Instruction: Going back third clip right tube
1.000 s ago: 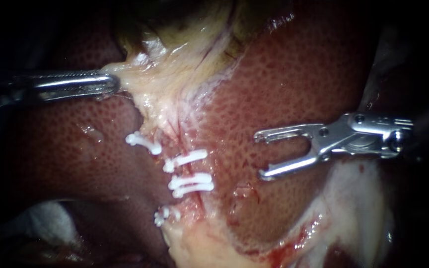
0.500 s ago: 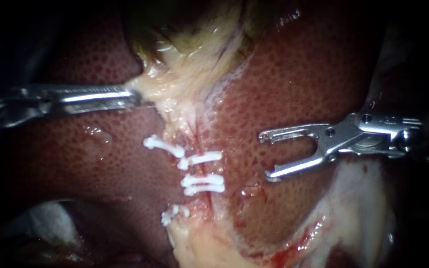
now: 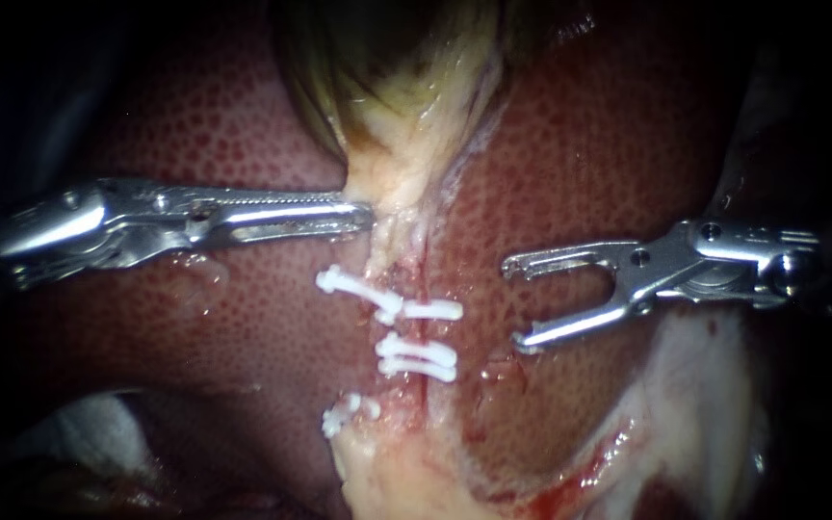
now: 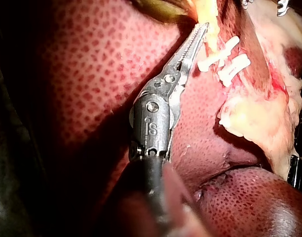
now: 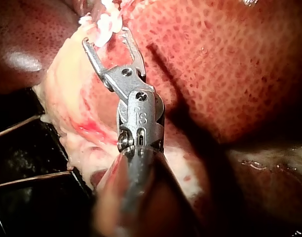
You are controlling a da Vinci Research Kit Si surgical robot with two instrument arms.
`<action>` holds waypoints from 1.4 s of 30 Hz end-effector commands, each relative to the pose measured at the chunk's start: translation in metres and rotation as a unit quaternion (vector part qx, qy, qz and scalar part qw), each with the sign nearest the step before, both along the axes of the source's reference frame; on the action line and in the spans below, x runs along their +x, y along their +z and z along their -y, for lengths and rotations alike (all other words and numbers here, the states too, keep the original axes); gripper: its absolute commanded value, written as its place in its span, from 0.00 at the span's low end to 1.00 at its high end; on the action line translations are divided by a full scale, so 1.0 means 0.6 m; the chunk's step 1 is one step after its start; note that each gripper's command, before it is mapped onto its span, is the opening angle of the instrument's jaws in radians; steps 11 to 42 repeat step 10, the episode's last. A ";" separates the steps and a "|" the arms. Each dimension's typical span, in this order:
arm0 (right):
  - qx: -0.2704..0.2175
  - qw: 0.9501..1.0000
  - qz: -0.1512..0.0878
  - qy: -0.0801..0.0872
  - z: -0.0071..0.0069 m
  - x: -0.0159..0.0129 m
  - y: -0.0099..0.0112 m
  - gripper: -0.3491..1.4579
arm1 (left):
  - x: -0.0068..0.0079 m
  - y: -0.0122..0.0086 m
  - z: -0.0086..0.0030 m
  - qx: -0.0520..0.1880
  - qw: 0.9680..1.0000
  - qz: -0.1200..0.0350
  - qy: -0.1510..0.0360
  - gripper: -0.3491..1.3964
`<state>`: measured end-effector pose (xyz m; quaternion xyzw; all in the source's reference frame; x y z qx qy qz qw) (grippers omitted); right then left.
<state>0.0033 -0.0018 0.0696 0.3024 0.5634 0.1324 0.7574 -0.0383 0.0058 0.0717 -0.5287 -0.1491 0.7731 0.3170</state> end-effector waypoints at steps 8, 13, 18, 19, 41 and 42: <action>0.000 1.000 0.000 0.000 0.0002 0.0003 -0.0003 0.47 | 0.0000 0.0000 0.0000 0.000 1.000 0.000 0.001 0.00; 0.011 1.000 0.004 0.003 0.0001 0.0005 -0.0003 0.47 | 0.0002 0.0000 0.0000 0.000 1.000 0.000 0.001 0.00; 0.011 1.000 0.004 0.003 0.0001 0.0005 -0.0003 0.47 | 0.0002 0.0000 0.0000 0.000 1.000 0.000 0.001 0.00; 0.011 1.000 0.004 0.003 0.0001 0.0005 -0.0003 0.47 | 0.0002 0.0000 0.0000 0.000 1.000 0.000 0.001 0.00; 0.011 1.000 0.004 0.003 0.0001 0.0005 -0.0003 0.47 | 0.0002 0.0000 0.0000 0.000 1.000 0.000 0.001 0.00; 0.011 1.000 0.004 0.003 0.0001 0.0005 -0.0003 0.47 | 0.0002 0.0000 0.0000 0.000 1.000 0.000 0.001 0.00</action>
